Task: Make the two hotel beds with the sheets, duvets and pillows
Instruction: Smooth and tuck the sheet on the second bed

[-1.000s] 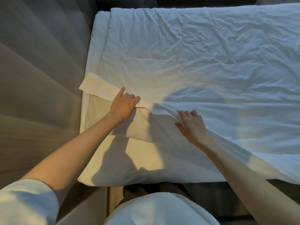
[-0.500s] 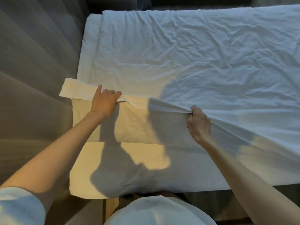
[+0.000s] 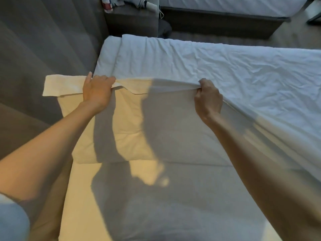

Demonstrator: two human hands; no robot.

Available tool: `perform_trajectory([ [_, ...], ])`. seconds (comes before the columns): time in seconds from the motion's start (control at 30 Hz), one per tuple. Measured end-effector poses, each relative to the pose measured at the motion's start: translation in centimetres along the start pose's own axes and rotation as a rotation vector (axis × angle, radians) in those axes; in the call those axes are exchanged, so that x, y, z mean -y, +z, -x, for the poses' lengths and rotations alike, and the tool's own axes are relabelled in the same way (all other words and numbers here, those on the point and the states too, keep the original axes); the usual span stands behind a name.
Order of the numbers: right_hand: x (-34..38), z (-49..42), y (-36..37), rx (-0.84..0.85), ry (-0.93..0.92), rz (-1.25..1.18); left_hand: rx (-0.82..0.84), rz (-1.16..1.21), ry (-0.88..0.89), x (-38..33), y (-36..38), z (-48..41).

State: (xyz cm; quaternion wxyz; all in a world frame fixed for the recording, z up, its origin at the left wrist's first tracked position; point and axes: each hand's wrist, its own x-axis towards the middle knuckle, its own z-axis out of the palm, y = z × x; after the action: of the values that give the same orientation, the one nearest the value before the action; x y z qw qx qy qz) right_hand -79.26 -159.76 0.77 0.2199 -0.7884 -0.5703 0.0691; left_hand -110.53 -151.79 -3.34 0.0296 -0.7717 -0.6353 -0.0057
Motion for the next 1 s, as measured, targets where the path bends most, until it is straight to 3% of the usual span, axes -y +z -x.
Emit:
perform_trajectory([
  [0.23,-3.3,-6.2,7.0,0.084,0.114,-0.06,-0.017,0.021,-0.018,-2.8,4.3,-5.9],
  [0.4,-5.8,-7.4,13.4,0.217,0.291,-0.086,-0.005,0.32,-0.137,-4.9,8.8,-6.6],
  [0.53,-8.3,-5.9,19.4,0.504,0.193,0.05,0.181,0.307,-0.057,-5.2,13.1,-2.4],
  [0.67,-8.1,-4.0,22.5,0.676,0.097,0.151,0.302,0.397,-0.281,-2.7,17.3,1.5],
  [0.77,-6.5,-3.7,23.7,0.696,-0.04,0.187,0.396,0.425,-0.5,-0.3,19.1,2.6],
  [0.87,-5.2,-5.1,24.7,0.6,-0.153,0.219,0.432,0.427,-0.621,1.8,20.3,2.4],
  [1.0,-5.0,-9.8,25.4,0.494,0.013,0.211,0.371,0.451,-0.669,3.6,21.3,1.2],
])
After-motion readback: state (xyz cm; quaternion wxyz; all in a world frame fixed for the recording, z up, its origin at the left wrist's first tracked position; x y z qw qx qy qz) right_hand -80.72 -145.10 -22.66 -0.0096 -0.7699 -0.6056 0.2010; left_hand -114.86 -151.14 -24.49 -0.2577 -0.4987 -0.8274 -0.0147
